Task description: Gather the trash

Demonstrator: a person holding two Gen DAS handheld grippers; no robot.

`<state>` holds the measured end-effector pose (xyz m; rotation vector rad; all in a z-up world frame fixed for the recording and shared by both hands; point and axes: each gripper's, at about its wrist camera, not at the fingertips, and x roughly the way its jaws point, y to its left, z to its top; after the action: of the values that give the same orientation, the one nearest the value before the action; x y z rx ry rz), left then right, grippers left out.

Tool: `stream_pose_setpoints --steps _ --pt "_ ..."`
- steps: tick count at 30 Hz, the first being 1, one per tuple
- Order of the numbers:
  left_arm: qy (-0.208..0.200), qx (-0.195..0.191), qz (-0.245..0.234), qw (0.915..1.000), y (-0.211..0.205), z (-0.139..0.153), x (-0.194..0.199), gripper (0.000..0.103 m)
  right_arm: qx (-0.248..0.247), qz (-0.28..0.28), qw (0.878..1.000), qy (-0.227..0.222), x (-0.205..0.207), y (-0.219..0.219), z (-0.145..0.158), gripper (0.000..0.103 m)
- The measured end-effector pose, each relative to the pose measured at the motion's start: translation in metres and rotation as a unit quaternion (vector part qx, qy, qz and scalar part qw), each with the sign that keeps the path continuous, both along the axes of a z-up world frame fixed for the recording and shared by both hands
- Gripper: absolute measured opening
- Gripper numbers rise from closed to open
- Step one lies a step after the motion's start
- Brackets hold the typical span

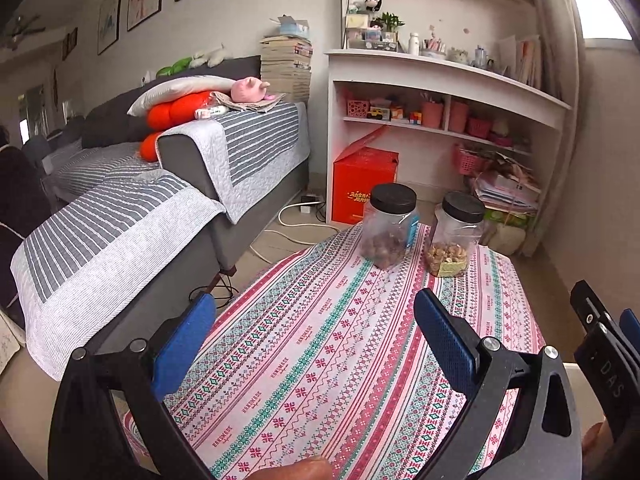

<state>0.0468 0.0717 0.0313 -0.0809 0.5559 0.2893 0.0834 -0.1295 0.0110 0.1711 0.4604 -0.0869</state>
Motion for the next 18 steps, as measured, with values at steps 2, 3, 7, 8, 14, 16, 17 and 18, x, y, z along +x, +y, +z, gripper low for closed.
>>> stream_pose_setpoints --steps 2,3,7,8,14,16,17,18 --pt "-0.001 -0.001 -0.004 1.0 -0.002 0.0 0.0 0.096 -0.001 -0.003 1.0 0.005 0.0 -0.003 -0.001 0.096" --pt "-0.001 -0.003 -0.007 1.0 -0.004 0.0 0.0 0.096 -0.005 -0.005 1.0 0.007 0.0 -0.004 -0.001 0.096" --pt "0.0 0.001 -0.02 0.9998 -0.017 -0.001 0.004 0.096 -0.011 -0.017 1.0 0.005 -0.004 -0.015 0.0 0.096" --pt "0.0 0.001 -0.026 0.9997 -0.021 -0.001 0.005 0.096 -0.013 -0.02 1.0 0.002 -0.005 -0.017 0.001 0.096" --pt "-0.007 0.009 -0.044 0.9989 -0.043 -0.002 0.01 0.096 -0.026 -0.034 0.999 -0.005 -0.01 -0.031 0.004 0.096" --pt "-0.007 0.008 -0.049 0.9988 -0.047 -0.003 0.011 0.096 -0.031 -0.039 0.999 -0.007 -0.013 -0.035 0.005 0.096" --pt "-0.007 0.008 -0.05 0.9987 -0.05 -0.003 0.012 0.096 -0.033 -0.041 0.999 -0.008 -0.014 -0.039 0.005 0.096" --pt "-0.008 0.006 -0.053 0.9986 -0.052 -0.004 0.012 0.096 -0.034 -0.043 0.998 -0.009 -0.015 -0.04 0.005 0.096"
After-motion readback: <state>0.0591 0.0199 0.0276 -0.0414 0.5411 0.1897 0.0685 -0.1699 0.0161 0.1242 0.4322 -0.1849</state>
